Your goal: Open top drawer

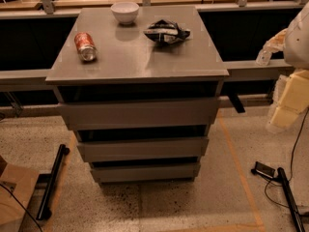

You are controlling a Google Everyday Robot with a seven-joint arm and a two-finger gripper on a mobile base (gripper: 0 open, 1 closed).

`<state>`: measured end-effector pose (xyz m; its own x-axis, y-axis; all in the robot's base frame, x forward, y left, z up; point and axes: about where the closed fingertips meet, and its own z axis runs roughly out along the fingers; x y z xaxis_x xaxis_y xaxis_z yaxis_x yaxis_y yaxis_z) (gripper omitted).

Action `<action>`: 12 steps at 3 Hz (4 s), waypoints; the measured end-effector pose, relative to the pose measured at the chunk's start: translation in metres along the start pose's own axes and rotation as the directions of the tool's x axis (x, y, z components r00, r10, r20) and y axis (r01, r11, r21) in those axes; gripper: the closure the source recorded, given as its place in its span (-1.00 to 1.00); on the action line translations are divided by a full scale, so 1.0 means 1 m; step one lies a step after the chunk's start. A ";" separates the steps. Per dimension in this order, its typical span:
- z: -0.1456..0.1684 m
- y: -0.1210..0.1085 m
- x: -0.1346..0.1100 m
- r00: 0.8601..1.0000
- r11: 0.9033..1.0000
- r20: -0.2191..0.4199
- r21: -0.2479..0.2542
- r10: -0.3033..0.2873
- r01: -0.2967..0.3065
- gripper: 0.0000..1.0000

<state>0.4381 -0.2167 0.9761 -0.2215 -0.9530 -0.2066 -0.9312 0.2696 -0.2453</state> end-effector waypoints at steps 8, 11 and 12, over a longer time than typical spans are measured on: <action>0.168 -0.003 -0.040 0.981 0.990 0.164 -0.109 0.103 -0.086 -1.00; 0.244 -0.039 -0.077 0.968 0.993 0.244 -0.114 0.051 -0.023 -1.00; 0.271 -0.065 -0.093 0.961 0.997 0.277 -0.073 0.018 0.002 -1.00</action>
Offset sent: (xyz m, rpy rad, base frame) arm 0.0306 0.0103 -0.0457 0.0082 0.0340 0.0143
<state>0.5979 -0.1080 0.7543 -0.1493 -0.8727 -0.4649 -0.9503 0.2565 -0.1762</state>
